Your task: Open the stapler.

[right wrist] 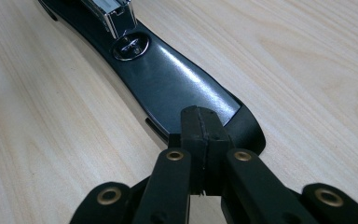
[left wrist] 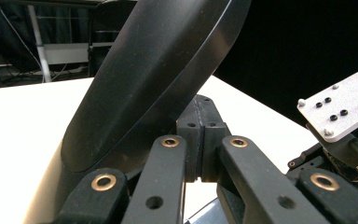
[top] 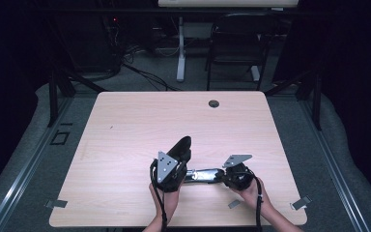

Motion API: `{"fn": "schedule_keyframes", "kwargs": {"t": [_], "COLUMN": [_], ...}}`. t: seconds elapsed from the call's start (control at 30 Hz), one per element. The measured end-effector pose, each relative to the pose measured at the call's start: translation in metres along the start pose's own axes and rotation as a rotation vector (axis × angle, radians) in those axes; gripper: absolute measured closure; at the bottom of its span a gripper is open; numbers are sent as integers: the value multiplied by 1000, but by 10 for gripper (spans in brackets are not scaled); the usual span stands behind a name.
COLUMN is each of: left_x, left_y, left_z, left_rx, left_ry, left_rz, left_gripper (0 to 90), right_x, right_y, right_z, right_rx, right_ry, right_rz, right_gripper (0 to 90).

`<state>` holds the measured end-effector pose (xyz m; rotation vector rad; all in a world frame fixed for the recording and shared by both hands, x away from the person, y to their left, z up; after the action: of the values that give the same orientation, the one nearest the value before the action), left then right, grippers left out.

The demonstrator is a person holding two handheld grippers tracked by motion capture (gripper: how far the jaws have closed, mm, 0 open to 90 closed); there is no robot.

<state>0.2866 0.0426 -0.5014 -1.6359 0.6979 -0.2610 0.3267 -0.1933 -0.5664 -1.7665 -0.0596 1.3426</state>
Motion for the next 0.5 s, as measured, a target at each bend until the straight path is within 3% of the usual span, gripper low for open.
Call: {"fn": "schedule_keyframes", "kwargs": {"t": [0.5], "left_x": [-9], "left_y": [-6], "left_z": [8], "left_rx": [4], "left_ry": [-16], "left_rz": [-2], "left_gripper": [900], "right_x": [0], "right_y": [0], "right_z": [0], "right_rx": [9], "right_ry": [-5], "right_rz": [1], "right_gripper": [900]}}
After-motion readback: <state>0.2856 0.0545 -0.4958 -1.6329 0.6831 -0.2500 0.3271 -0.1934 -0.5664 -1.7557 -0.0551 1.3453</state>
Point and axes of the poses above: each handheld gripper's, and its own axes: x roughly forward along the jaws, y roughly out of its underside, z roughly to its left, the point moved 1 cm from there along x, roughly forward along the jaws, and after that the axes turned 5 degrees about -x, right-handed, at the moved point
